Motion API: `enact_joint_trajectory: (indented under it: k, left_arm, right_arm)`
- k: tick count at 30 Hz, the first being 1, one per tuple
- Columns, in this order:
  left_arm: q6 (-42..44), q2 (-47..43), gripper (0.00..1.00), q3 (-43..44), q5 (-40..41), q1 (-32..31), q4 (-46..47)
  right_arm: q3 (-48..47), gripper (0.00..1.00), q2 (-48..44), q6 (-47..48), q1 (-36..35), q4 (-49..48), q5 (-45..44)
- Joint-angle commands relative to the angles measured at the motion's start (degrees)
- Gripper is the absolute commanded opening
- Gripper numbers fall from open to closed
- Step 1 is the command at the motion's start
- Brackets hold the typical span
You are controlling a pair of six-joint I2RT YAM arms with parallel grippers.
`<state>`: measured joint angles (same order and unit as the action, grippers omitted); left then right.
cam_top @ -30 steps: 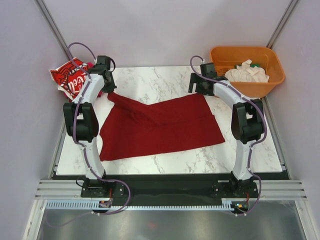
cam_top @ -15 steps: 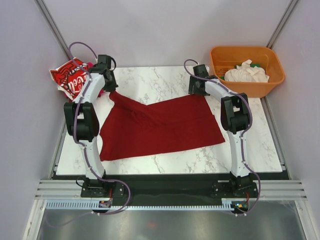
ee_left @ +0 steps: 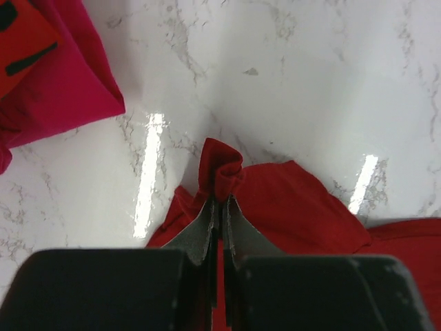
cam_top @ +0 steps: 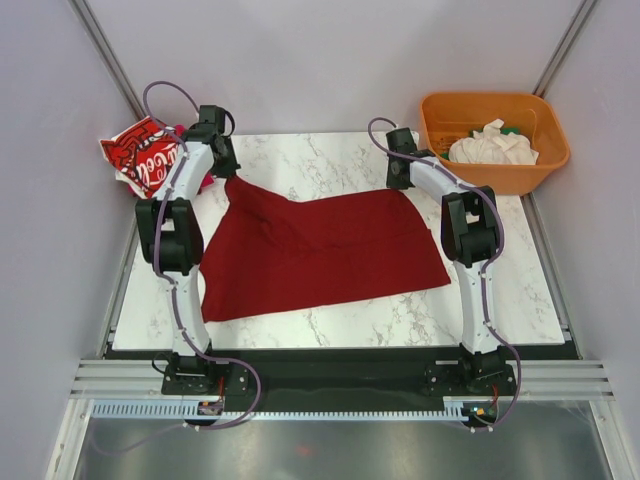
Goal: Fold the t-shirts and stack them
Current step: Fold the tshirt
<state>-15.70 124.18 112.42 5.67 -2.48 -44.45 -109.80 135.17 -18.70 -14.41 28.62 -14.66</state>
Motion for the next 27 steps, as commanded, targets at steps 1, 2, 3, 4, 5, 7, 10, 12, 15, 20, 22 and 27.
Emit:
enact_joint_trajectory:
  k: [1,2,3,4,5,7,10,12,15,20,22,27]
  left_arm:
    - [3.04,0.89,0.02,5.79,-3.11,-0.07,1.29]
    - [3.31,1.06,0.02,6.31,-3.65,0.02,1.29]
    - [3.57,0.89,0.02,7.36,-4.00,-0.15,1.38]
    - [3.75,0.71,0.02,7.81,-4.61,-0.33,1.47]
    - [4.01,0.71,0.02,8.42,-4.97,-0.51,1.55]
    - [5.58,0.80,0.02,10.62,-5.41,-1.03,1.64]
    - [6.74,0.01,0.02,11.51,-5.32,-1.74,1.47]
    - [6.91,-0.60,0.02,10.55,-6.71,-1.74,1.56]
    - [6.92,-2.27,0.02,7.57,-8.13,-1.83,1.56]
    - [7.27,-8.84,0.02,0.10,-6.91,-3.23,1.47]
    - [6.74,-12.10,0.02,-2.89,-6.03,-3.76,1.55]
    - [5.78,-24.76,0.02,-15.37,-3.31,-6.83,1.56]
  right_arm:
    - [-2.09,0.00,-1.40,1.21,0.18,1.26,-0.72]
    - [-1.91,0.00,-2.01,1.64,0.18,1.26,-0.73]
    - [-1.74,0.00,-3.41,1.73,0.18,1.35,-0.64]
    - [-1.47,0.00,-4.21,1.91,0.18,1.26,-0.81]
    - [-1.21,0.00,-4.83,2.09,0.18,1.26,-0.73]
    - [-0.51,0.00,-7.11,2.17,0.26,1.26,-1.16]
    - [0.54,0.00,-9.84,2.18,0.26,1.35,-2.13]
    - [0.99,0.00,-11.41,2.44,0.26,1.17,-2.31]
    - [2.74,0.00,-13.78,2.35,0.18,1.26,-2.05]
    - [8.80,0.00,-19.49,1.74,0.26,0.47,-1.69]
    - [12.30,0.00,-21.43,1.65,0.26,-0.14,-1.87]
    - [19.44,0.00,-27.24,1.30,0.26,-1.81,-1.78]
